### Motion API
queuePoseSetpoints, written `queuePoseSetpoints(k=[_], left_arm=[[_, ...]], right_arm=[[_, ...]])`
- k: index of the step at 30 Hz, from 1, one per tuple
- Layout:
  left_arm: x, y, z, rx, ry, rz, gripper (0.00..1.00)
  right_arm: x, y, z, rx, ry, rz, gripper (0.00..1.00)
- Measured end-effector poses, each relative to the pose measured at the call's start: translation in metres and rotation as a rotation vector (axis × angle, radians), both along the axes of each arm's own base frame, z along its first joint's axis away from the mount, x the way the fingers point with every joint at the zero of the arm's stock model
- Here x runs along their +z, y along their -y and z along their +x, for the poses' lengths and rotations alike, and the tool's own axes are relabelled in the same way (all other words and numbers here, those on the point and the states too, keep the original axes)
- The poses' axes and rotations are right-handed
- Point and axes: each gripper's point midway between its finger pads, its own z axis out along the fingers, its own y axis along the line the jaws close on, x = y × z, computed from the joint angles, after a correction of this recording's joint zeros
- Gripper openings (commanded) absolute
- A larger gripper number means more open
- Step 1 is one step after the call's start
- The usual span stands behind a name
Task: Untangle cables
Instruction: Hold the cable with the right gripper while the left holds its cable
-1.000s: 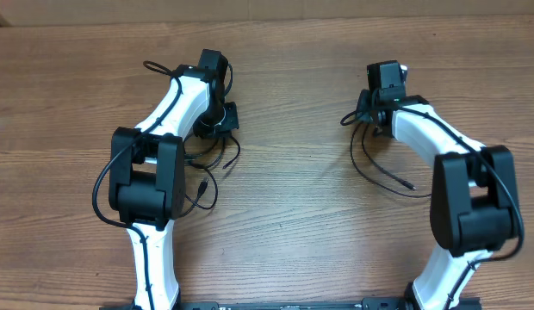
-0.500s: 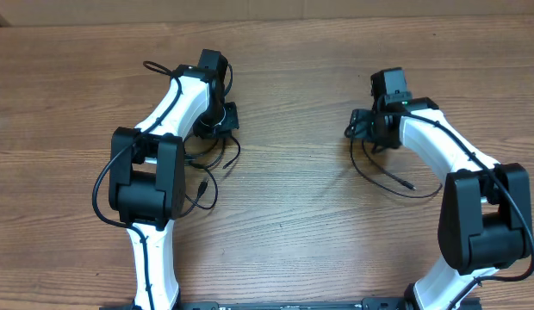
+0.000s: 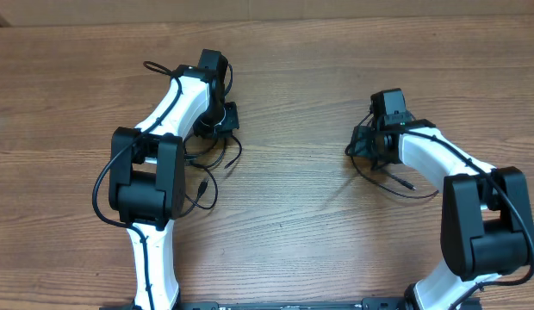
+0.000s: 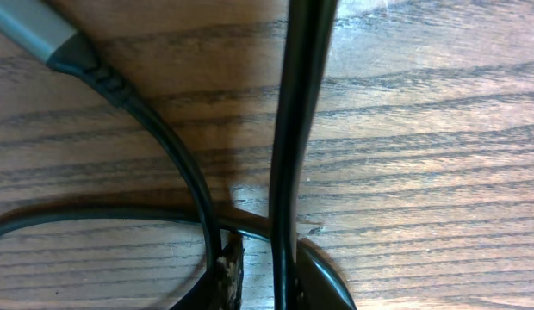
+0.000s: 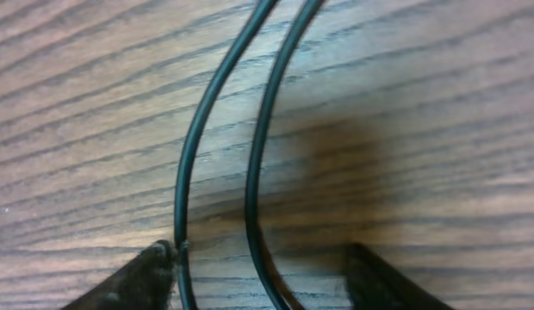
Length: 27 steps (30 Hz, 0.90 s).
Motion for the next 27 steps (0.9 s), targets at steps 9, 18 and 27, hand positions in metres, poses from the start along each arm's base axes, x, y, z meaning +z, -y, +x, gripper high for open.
queuePoseSetpoints(k=[9, 18, 27], left_arm=[[0.000, 0.000, 0.000, 0.000, 0.000, 0.000, 0.19], [0.000, 0.000, 0.000, 0.000, 0.000, 0.000, 0.19], [0.000, 0.000, 0.000, 0.000, 0.000, 0.000, 0.21]], right_arm=[[-0.001, -0.005, -0.009, 0.006, -0.006, 0.035, 0.71], [0.003, -0.016, -0.033, 0.145, -0.119, 0.058, 0.87], [0.001, -0.008, -0.070, 0.309, -0.272, 0.001, 0.91]])
